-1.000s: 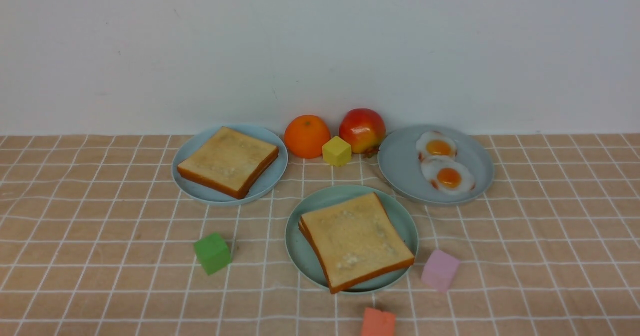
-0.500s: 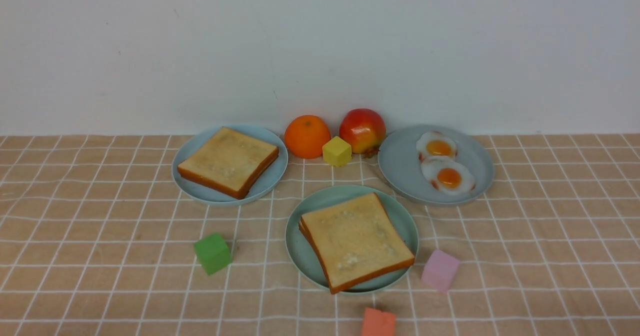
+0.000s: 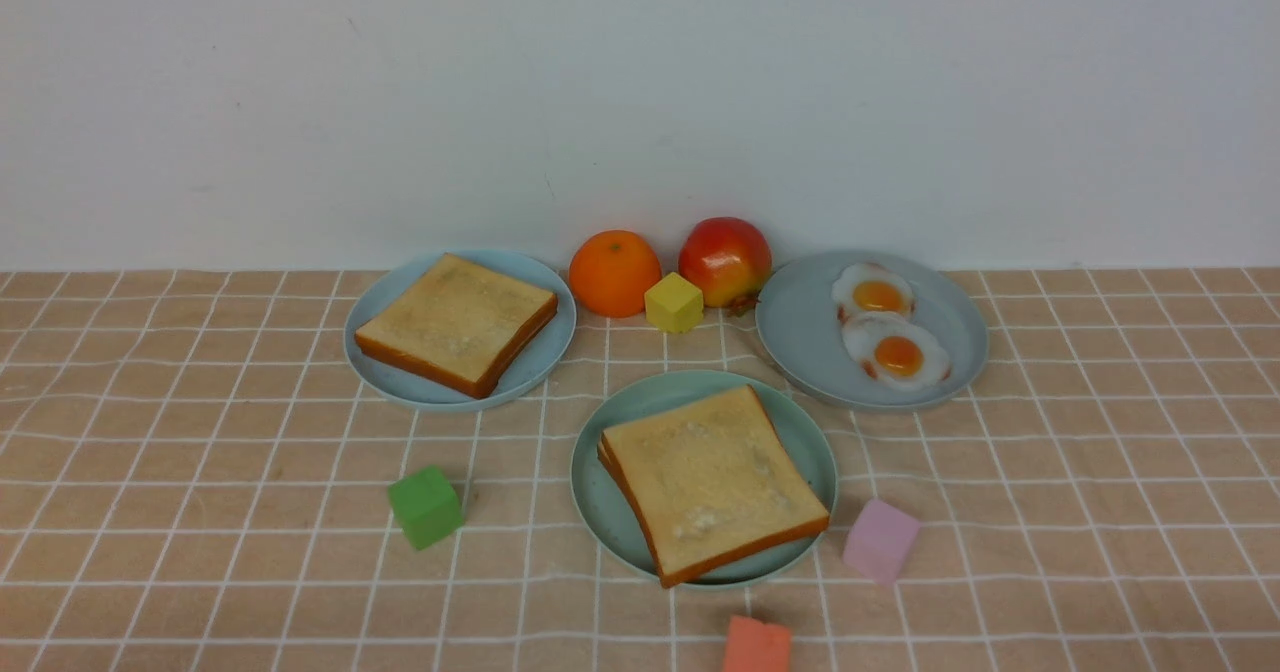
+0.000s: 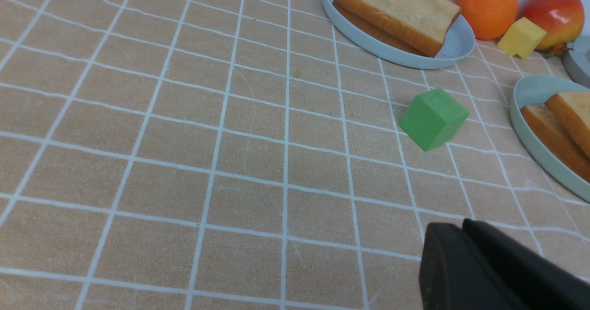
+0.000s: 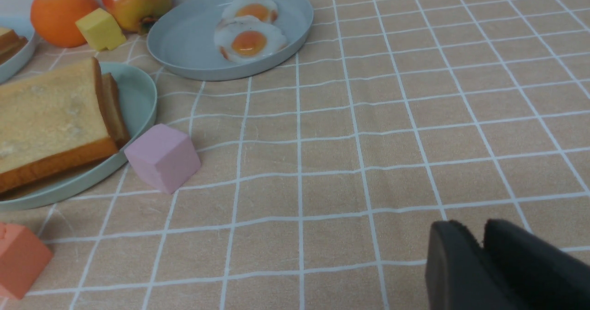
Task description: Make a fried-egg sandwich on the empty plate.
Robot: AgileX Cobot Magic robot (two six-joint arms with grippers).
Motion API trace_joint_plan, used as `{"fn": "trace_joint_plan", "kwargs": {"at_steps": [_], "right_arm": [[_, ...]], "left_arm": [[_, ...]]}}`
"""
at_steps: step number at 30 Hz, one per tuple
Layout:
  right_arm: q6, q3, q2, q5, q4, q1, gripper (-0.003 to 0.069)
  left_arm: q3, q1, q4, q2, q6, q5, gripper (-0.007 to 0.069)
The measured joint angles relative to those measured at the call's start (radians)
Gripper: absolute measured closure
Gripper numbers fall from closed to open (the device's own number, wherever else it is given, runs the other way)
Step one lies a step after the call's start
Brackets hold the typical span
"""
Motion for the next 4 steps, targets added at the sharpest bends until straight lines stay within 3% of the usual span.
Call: {"fn": "trace_joint_plan", "kwargs": {"at_steps": [4], "right_arm": [[0.0,0.0,0.0,0.0,0.0,0.0,0.0543]], "left_arm": [[0.0,0.0,0.0,0.0,0.0,0.0,0.0579]]}}
